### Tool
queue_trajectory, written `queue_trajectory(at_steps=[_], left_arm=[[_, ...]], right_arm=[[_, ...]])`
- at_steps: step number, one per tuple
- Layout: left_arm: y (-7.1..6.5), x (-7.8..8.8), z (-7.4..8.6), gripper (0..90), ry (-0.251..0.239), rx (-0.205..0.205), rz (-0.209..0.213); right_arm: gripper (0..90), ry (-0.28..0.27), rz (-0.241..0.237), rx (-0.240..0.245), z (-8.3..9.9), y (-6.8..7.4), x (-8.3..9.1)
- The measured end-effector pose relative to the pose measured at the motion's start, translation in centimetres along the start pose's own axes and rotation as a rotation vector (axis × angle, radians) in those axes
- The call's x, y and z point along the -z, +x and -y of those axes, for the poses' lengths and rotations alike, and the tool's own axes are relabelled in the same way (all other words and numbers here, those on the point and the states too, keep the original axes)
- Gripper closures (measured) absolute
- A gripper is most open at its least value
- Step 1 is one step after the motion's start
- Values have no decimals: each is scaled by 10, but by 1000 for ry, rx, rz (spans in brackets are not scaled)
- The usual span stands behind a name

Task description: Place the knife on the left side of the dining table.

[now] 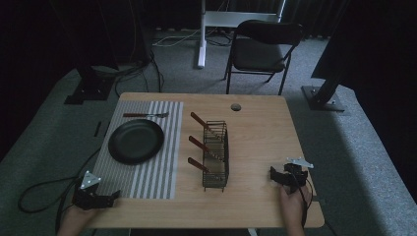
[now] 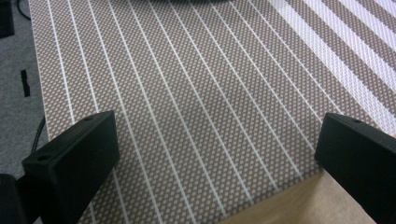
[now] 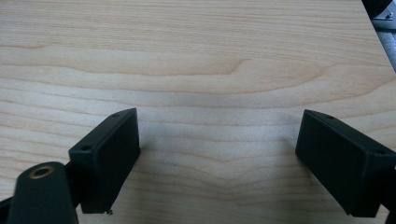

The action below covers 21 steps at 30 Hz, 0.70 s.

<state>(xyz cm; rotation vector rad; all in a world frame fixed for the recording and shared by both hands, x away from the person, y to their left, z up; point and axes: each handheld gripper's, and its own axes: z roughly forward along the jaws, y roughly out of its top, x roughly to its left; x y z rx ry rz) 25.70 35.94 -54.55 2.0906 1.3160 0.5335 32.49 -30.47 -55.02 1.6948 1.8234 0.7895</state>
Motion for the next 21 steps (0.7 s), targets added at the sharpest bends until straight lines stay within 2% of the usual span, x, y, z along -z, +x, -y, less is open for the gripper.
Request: queue_trajectory(at_steps=[5,6,21], left_arm=[[1,1,2,5,-6,-6,6],[2,0,2,5,-19,-4,9],[3,0,2,5,-12,-14,14]], right_arm=[[128,1,-2,2,0,0,0],[127,1,-2,2,0,0,0],[127,1,-2,4,0,1,0]])
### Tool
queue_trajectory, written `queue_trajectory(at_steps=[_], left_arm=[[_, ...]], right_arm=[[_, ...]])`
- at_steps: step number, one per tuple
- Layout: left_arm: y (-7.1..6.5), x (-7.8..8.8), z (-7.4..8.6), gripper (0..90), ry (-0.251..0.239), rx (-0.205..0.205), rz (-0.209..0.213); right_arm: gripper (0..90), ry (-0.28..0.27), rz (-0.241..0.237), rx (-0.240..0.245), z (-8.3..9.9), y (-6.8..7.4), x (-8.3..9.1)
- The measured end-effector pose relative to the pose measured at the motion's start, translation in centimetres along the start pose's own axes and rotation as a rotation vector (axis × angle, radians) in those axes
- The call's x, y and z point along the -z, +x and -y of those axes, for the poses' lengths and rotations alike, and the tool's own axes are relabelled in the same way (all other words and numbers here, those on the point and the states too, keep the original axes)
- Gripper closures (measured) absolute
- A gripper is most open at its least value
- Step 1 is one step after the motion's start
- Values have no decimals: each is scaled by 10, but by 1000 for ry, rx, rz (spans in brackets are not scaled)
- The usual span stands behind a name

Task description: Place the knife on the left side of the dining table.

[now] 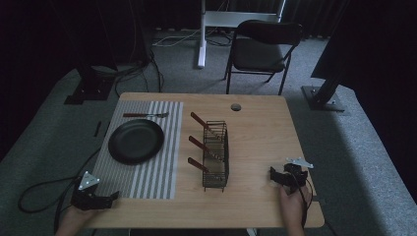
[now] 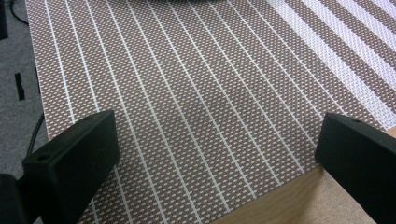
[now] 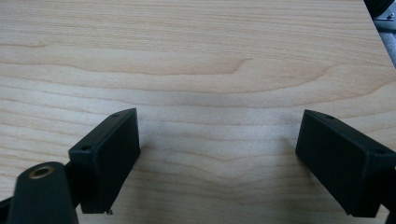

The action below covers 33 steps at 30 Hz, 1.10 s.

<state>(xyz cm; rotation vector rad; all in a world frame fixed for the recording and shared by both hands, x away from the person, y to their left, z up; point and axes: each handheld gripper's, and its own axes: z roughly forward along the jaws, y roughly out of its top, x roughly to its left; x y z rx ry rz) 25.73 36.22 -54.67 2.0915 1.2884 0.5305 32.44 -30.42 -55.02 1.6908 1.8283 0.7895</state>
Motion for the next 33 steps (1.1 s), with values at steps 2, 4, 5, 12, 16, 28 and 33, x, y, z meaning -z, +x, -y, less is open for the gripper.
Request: queue_trajectory(at_steps=[2,4,5,12,16,28,33], left_arm=[[0,0,0,6,1,-1,0],[0,0,0,6,1,-1,0],[0,0,0,6,-1,0,-1],[-2,1,-1,21,5,-8,-8],[-6,3,-1,21,18,-11,-15],[-25,8,-10,22,19,-36,53],[-38,11,-19,23,-12,-64,93]], right_arm=[[127,0,0,0,0,0,0],[127,-1,0,0,0,0,0],[127,-1,0,0,0,0,0],[127,0,0,0,0,0,0],[127,-1,0,1,0,0,0],[127,-1,1,0,0,0,0],[128,-1,1,0,0,0,0]])
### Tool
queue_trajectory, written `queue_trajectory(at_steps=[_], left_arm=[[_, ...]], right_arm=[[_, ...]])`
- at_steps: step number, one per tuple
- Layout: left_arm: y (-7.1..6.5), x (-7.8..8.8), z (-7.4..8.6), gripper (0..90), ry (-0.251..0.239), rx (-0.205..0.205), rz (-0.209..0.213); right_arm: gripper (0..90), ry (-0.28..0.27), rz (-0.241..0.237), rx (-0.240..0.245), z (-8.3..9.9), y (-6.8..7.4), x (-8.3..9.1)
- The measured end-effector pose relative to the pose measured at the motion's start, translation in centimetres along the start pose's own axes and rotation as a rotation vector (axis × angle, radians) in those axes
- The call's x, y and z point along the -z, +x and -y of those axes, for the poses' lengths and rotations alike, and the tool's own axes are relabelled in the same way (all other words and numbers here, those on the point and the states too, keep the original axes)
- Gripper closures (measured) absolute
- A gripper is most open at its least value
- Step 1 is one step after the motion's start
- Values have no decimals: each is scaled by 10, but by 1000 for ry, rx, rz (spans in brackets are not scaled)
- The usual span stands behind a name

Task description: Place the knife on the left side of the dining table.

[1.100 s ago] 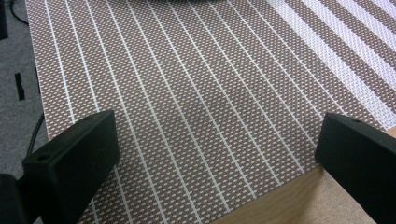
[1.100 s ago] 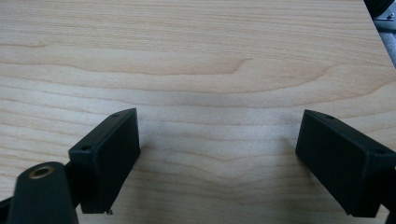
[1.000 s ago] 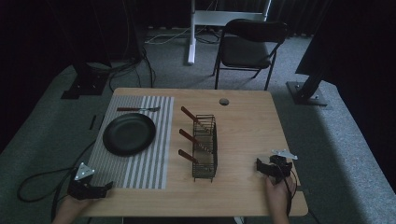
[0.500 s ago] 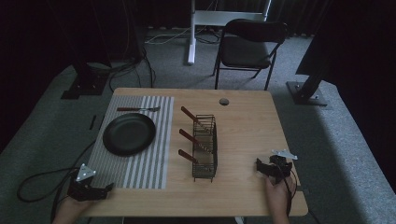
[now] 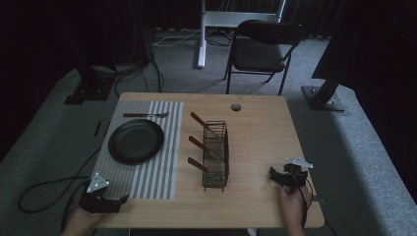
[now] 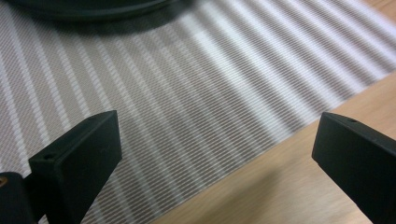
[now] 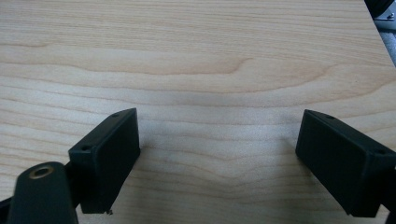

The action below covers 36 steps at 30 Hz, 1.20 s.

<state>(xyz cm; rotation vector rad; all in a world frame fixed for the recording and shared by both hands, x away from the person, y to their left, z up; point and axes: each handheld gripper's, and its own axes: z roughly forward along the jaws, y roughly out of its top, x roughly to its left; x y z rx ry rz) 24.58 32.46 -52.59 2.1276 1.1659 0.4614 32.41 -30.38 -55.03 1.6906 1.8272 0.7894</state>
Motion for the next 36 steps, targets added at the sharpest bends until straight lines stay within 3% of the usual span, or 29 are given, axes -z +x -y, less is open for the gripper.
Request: queue_trajectory(at_steps=[10,16,24,36], left_arm=[[-28,-5,-25,24,-35,-66,74],[-40,-10,-42,24,-60,-72,146],[-65,-15,-66,24,-65,-142,176],[-98,-23,-94,23,-71,-192,227]], right_arm=[[127,0,0,0,0,0,0],[127,0,0,0,0,0,0],[127,0,0,0,0,0,0],[128,0,0,0,0,0,0]])
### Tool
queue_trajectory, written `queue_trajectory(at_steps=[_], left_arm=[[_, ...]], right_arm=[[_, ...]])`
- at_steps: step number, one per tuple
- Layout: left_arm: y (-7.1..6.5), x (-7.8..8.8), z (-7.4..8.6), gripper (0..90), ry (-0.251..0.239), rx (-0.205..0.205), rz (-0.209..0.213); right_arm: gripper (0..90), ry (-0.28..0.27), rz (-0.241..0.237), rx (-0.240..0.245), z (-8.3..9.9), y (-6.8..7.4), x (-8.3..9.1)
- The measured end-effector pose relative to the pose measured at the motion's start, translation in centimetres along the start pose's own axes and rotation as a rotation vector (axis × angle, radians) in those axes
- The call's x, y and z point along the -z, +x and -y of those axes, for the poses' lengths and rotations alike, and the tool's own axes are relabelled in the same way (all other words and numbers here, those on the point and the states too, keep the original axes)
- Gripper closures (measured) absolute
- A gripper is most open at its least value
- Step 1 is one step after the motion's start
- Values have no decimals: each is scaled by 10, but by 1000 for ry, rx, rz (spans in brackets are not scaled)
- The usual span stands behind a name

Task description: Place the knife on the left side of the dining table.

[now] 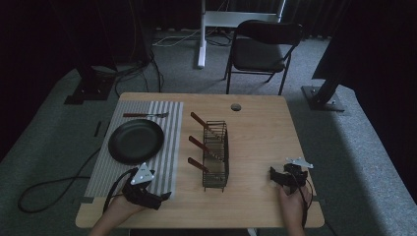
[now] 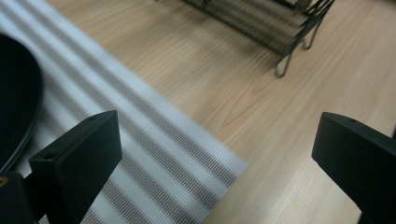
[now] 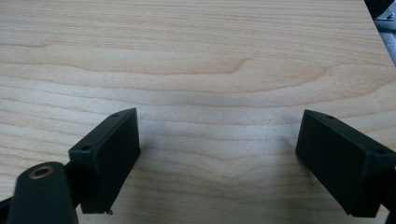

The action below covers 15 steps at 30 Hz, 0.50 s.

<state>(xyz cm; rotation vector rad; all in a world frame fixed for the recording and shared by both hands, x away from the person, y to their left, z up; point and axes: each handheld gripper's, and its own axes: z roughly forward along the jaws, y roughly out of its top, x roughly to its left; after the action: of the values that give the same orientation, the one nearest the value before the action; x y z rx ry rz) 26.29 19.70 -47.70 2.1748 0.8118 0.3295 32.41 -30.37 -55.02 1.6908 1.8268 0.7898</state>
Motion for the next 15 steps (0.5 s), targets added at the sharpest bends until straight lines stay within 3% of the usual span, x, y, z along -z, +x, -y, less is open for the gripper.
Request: queue_trajectory(at_steps=[13,15], left_arm=[[-20,-4,-34,39,-39,-21,24],[-25,-4,-41,39,-42,-31,11]], right_arm=[[128,0,1,3,0,0,0],[128,0,1,2,0,0,0]])
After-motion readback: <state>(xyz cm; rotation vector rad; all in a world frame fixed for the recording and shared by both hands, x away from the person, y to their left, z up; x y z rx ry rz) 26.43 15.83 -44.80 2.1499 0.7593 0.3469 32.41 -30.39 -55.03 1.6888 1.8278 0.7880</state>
